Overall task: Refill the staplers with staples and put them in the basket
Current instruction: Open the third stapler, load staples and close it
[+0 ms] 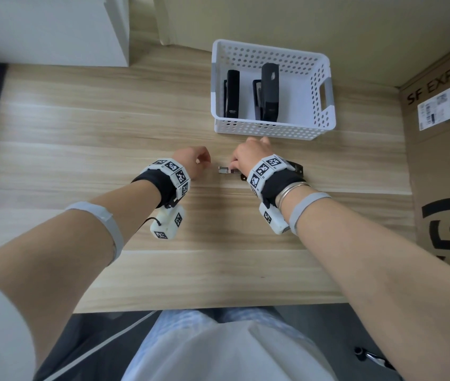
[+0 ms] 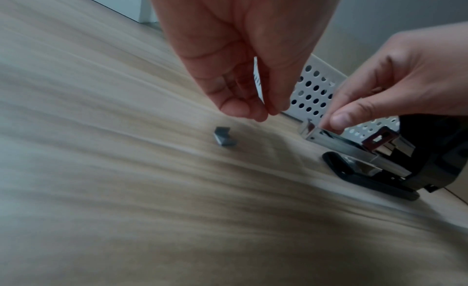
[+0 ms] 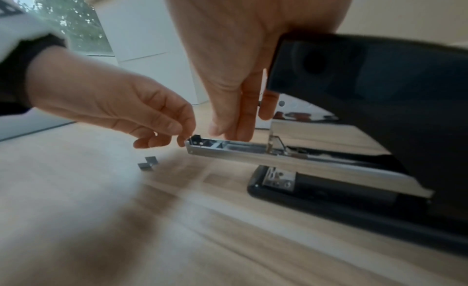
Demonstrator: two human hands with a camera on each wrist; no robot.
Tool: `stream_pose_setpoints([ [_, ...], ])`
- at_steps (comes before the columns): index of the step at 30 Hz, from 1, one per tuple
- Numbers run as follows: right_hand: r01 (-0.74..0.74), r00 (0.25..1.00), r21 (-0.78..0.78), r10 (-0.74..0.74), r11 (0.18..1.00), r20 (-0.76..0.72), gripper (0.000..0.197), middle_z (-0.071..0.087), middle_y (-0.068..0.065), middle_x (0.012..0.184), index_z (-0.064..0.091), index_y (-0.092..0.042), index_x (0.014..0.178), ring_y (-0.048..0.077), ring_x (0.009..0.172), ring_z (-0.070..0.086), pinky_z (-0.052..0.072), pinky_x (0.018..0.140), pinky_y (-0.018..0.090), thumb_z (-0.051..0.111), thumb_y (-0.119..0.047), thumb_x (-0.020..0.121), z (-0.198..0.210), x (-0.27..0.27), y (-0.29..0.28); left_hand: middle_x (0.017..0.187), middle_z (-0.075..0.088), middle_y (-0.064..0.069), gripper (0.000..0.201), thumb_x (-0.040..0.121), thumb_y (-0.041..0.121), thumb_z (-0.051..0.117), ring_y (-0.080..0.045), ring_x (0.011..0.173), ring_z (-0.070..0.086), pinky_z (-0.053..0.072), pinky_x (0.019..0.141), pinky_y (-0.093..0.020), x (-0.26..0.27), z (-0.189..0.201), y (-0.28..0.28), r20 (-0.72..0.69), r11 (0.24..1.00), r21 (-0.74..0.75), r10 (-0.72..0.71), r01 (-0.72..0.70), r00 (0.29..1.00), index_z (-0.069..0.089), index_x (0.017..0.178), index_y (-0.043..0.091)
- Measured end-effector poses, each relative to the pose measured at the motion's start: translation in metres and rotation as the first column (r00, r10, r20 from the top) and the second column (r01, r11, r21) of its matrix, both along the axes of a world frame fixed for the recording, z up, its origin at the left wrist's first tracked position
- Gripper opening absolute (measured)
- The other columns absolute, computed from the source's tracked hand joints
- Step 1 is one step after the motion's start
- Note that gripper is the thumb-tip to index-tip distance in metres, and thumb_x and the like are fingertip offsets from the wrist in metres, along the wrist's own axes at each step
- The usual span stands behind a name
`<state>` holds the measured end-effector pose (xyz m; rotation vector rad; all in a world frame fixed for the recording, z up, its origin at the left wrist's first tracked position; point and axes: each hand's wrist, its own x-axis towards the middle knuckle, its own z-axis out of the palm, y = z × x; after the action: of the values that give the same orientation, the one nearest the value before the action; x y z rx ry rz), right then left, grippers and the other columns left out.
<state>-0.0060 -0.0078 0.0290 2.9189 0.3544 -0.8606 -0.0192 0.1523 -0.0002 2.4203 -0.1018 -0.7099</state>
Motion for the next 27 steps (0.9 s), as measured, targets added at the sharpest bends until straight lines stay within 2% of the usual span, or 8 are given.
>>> stream_pose_setpoints([
  [4,0.000,1.000,-0.024,-0.001,1.000,-0.012,0.029,0.066,-0.002,0.109,0.073,-0.030,0.103,0.017,0.120,0.046,0.024,0.106,0.040,0.056,-0.050,0.089,-0.002,0.000,0.004,0.119,0.060,-0.015,0.033,0.083,-0.002,0.048,-0.033,0.104,0.059,0.046,0.087,-0.030,0.000,-0.003,0.015,0.006,0.995,0.077,-0.058,0.058,0.998,0.061,0.112,0.008],
  [9,-0.007,1.000,-0.056,0.006,0.998,-0.024,0.021,0.063,-0.004,0.093,0.072,-0.030,0.097,0.017,0.119,0.047,0.026,0.104,0.039,0.059,-0.044,0.089,0.001,0.001,0.004,0.116,0.056,-0.020,0.029,0.084,0.005,0.057,-0.036,0.104,0.057,0.045,0.089,-0.032,-0.007,-0.011,0.026,0.020,0.978,0.113,-0.178,0.174,0.984,0.063,0.112,0.006],
  [12,-0.008,0.999,-0.092,0.004,0.996,-0.035,0.028,0.066,-0.002,0.109,0.071,-0.027,0.100,0.019,0.121,0.046,0.024,0.107,0.041,0.058,-0.049,0.088,0.003,0.001,0.004,0.112,0.057,-0.019,0.022,0.084,0.005,0.058,-0.036,0.100,0.059,0.046,0.088,-0.031,-0.010,-0.014,0.028,0.056,0.978,0.114,-0.182,0.175,0.982,0.067,0.104,0.006],
  [14,0.006,1.000,-0.095,-0.008,0.995,-0.027,0.032,0.066,-0.001,0.111,0.072,-0.026,0.098,0.020,0.121,0.046,0.023,0.108,0.042,0.055,-0.052,0.088,0.002,0.000,0.004,0.111,0.058,-0.019,0.021,0.083,0.004,0.059,-0.035,0.099,0.059,0.046,0.088,-0.031,-0.010,-0.014,0.028,0.057,0.976,0.119,-0.188,0.181,0.980,0.068,0.101,0.005],
  [16,0.031,0.999,-0.076,-0.032,0.997,-0.004,0.036,0.067,-0.001,0.109,0.073,-0.025,0.092,0.021,0.119,0.047,0.024,0.107,0.043,0.053,-0.054,0.089,0.002,-0.001,0.002,0.111,0.059,-0.019,0.020,0.083,0.004,0.059,-0.035,0.100,0.059,0.045,0.088,-0.031,-0.009,-0.014,0.027,0.060,0.976,0.120,-0.190,0.182,0.980,0.068,0.101,0.003],
  [18,0.046,0.999,-0.070,-0.046,0.996,0.000,0.037,0.067,0.000,0.112,0.072,-0.024,0.095,0.022,0.121,0.046,0.023,0.108,0.044,0.050,-0.053,0.090,0.002,-0.001,0.000,0.111,0.059,-0.021,0.021,0.084,0.002,0.057,-0.036,0.099,0.059,0.045,0.086,-0.030,-0.008,-0.015,0.026,0.064,0.975,0.121,-0.193,0.185,0.979,0.067,0.102,0.002],
  [24,0.110,0.993,-0.053,-0.112,0.993,-0.028,0.036,0.061,0.002,0.129,0.070,-0.024,0.104,0.025,0.138,0.033,0.017,0.113,0.045,0.045,-0.049,0.095,0.004,0.000,-0.009,0.117,0.054,-0.023,0.025,0.085,0.002,0.054,-0.036,0.102,0.058,0.045,0.089,-0.033,-0.008,-0.014,0.021,0.081,0.978,0.136,-0.168,0.156,0.982,0.062,0.109,0.000],
  [27,0.132,0.991,-0.007,-0.132,0.991,-0.022,0.033,0.063,0.001,0.126,0.071,-0.025,0.100,0.026,0.139,0.032,0.017,0.113,0.046,0.046,-0.046,0.095,0.003,-0.001,-0.011,0.117,0.054,-0.023,0.026,0.086,0.004,0.052,-0.037,0.101,0.058,0.045,0.088,-0.033,-0.008,-0.015,0.020,0.084,0.983,0.134,-0.135,0.123,0.987,0.061,0.110,0.000],
])
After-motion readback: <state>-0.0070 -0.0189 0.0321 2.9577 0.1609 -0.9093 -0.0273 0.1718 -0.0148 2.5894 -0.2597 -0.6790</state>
